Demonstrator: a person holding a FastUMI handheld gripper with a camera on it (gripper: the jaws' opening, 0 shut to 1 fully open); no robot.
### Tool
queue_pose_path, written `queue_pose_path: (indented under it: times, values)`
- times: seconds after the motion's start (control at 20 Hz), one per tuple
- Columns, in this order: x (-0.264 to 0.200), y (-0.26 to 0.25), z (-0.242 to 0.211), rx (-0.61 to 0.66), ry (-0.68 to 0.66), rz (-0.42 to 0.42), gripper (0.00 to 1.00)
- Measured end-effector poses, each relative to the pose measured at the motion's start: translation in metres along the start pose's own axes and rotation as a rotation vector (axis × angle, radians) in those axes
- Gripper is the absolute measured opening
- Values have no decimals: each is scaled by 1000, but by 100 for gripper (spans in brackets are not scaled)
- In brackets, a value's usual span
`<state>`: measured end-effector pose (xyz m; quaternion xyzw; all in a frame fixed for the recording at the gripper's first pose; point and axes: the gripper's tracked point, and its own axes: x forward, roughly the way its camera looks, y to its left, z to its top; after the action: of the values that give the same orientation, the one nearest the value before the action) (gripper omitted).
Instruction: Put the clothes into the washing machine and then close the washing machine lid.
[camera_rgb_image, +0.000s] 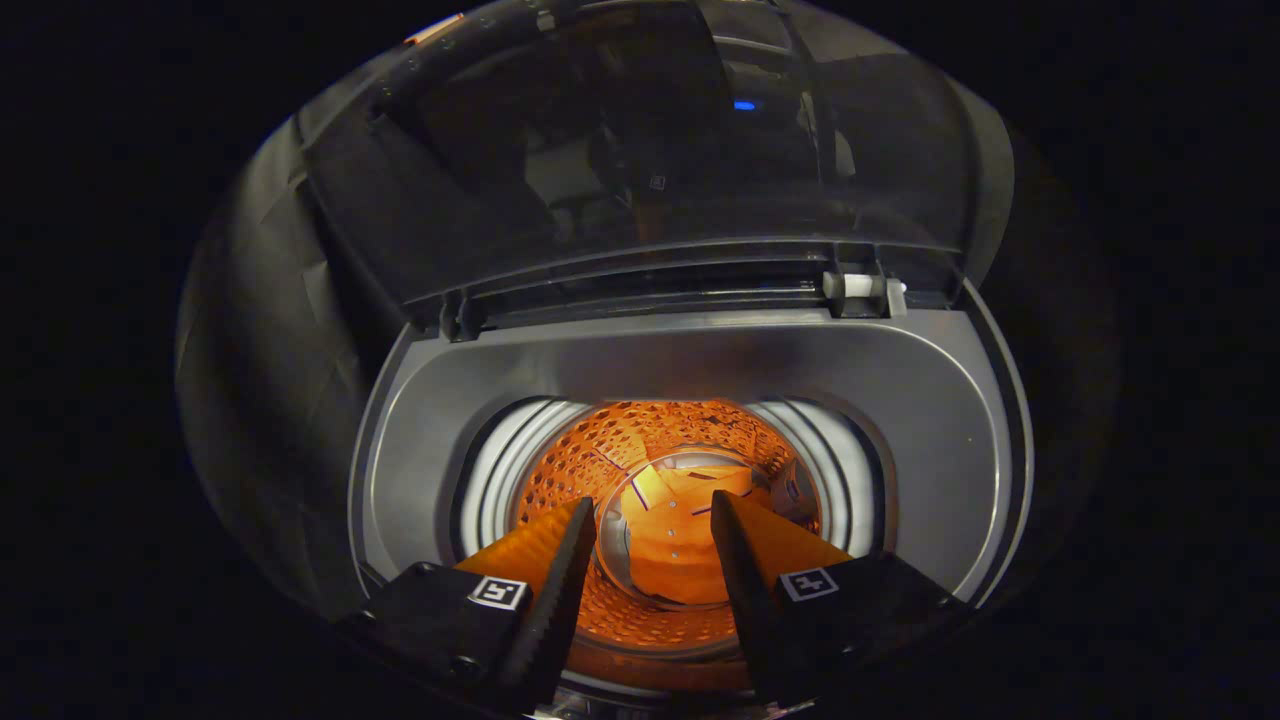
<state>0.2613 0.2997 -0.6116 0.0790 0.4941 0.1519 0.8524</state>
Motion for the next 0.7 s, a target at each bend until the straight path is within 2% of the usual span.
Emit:
queue_pose_path:
  times: [0.2, 0.4, 0.7]
  values:
    - [-23, -1, 5, -56, -39, -38, 86]
    - [-38, 0, 7, -20, -62, -60, 100]
    - [-80, 7, 25, 9, -115, -67, 99]
